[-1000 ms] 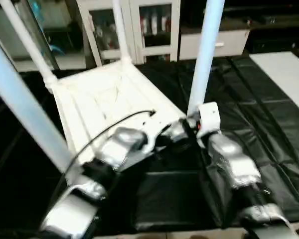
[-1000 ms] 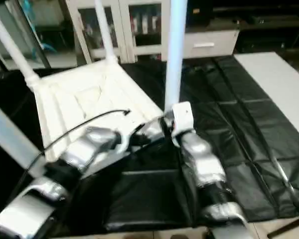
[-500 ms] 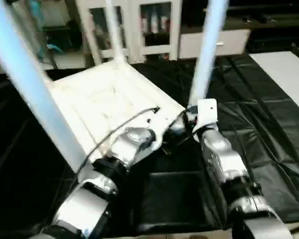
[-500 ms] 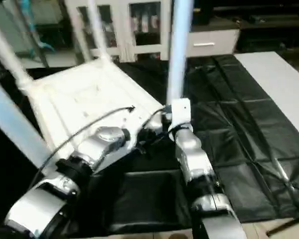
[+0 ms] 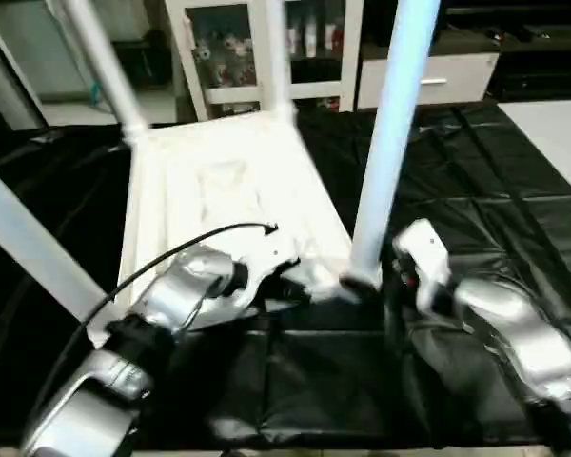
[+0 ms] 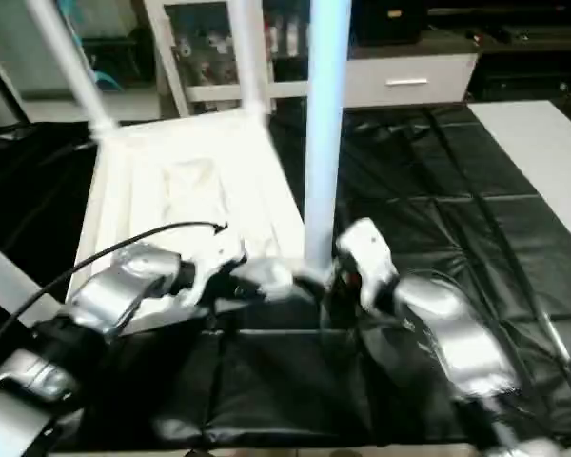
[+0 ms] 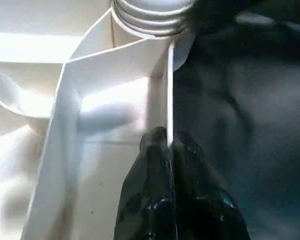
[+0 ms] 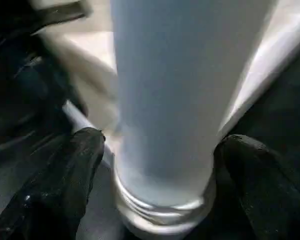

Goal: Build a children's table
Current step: Rotate leg to tighten

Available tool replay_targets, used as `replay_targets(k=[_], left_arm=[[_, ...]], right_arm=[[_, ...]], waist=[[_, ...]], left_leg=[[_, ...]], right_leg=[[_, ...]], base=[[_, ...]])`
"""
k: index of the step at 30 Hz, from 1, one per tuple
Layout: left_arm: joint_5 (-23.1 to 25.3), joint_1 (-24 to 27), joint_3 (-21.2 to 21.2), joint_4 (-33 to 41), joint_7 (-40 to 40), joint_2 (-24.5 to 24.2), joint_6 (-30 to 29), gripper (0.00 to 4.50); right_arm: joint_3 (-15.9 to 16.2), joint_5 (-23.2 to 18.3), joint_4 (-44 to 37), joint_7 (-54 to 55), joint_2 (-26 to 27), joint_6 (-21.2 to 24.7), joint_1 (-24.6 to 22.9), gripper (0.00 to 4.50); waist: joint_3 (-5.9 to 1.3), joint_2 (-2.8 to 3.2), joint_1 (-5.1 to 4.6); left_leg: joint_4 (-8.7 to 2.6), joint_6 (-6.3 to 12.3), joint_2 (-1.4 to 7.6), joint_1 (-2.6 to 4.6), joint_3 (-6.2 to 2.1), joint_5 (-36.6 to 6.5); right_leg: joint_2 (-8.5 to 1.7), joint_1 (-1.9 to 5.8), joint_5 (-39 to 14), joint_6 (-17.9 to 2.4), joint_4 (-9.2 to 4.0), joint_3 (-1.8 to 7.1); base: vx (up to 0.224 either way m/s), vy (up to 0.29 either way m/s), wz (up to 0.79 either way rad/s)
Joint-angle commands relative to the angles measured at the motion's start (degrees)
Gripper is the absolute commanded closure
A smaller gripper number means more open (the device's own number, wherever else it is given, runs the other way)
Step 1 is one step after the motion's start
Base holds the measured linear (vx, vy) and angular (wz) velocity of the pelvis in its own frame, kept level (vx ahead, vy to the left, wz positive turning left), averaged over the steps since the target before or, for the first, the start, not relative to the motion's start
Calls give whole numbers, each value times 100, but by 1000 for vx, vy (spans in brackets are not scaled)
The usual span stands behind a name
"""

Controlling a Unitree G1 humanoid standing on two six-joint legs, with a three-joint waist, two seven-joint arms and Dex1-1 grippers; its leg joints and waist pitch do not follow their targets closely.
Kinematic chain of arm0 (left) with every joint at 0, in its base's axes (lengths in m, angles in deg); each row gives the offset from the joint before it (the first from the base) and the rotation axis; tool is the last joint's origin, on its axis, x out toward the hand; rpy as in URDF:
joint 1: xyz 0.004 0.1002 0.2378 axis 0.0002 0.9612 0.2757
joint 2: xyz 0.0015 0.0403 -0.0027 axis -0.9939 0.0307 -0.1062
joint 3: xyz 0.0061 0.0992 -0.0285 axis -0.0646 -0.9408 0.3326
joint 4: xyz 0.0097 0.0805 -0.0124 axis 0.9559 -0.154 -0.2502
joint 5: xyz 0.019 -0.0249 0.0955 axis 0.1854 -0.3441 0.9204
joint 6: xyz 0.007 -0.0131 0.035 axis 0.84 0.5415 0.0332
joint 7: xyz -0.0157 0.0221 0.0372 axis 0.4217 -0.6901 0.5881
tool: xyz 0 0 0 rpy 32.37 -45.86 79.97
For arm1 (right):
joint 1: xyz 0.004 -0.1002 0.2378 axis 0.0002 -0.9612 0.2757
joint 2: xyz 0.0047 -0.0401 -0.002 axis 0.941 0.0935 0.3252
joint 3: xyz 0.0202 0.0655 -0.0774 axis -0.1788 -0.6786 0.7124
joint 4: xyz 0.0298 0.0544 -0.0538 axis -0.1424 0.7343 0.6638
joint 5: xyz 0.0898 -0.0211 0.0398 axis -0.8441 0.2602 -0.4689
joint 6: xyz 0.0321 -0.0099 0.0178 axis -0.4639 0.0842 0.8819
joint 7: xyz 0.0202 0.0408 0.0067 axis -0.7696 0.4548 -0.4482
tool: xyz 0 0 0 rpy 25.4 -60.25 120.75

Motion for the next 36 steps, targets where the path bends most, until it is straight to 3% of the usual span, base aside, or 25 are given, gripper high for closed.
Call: replay_targets(k=[1, 7, 11, 12, 16, 17, 27, 36], left_arm=[[-95, 28, -161, 320, -458, -114, -194, 450], [-144, 71, -195, 508, -534, -204, -293, 450], [-134, 104, -184, 613, -591, -224, -375, 450], [-131, 112, -183, 641, -599, -226, -401, 450], [-122, 119, -196, 673, -580, -216, -448, 450], [-122, 120, -201, 676, -582, -215, -453, 450], [-105, 131, -205, 722, -596, -230, -504, 450], [-84, 157, -220, 740, -595, -242, -545, 450]], right_arm=[[93, -208, -389, -506, -289, 226, -97, 36], [109, -255, -494, -724, -417, 449, -198, 36], [68, -252, -389, -606, -277, 461, -123, 36], [59, -277, -390, -605, -270, 480, -113, 61], [10, -287, -329, -535, -155, 490, -55, 75], [21, -273, -307, -527, -139, 476, -45, 99], [49, -191, -242, -544, -76, 442, -32, 174], [37, -222, -226, -615, -41, 435, -57, 178]], waist=[[-311, -106, 17], [-305, -129, 40], [-321, -121, 41], [-327, -124, 46], [-325, -121, 57], [-329, -120, 63], [-331, -117, 88], [-346, -121, 91]], left_leg=[[-528, 414, 476, 196, -241, -1462], [-516, 342, 457, 182, -245, -1512], [-509, 360, 453, 186, -244, -1356], [-499, 396, 450, 185, -241, -1273], [-488, 454, 444, 179, -236, -1189], [-489, 445, 448, 185, -238, -1190], [-486, 414, 443, 187, -235, -1175], [-459, 489, 438, 185, -234, -1026]], right_leg=[[-371, 189, -831, -1383, -371, 250], [-383, 170, -1139, -1337, -398, 250], [-370, 167, -923, -1359, -377, 244], [-368, 173, -816, -1373, -370, 244], [-374, 177, -782, -1396, -363, 238], [-372, 177, -797, -1389, -364, 238], [-367, 181, -767, -1376, -356, 236], [-365, 191, -666, -1401, -339, 233]], base=[[0, 0, 0], [0, 0, 0], [0, 0, 0], [0, 0, 0], [0, 0, 0], [0, 0, 0], [0, 0, 0], [0, 0, 0]])
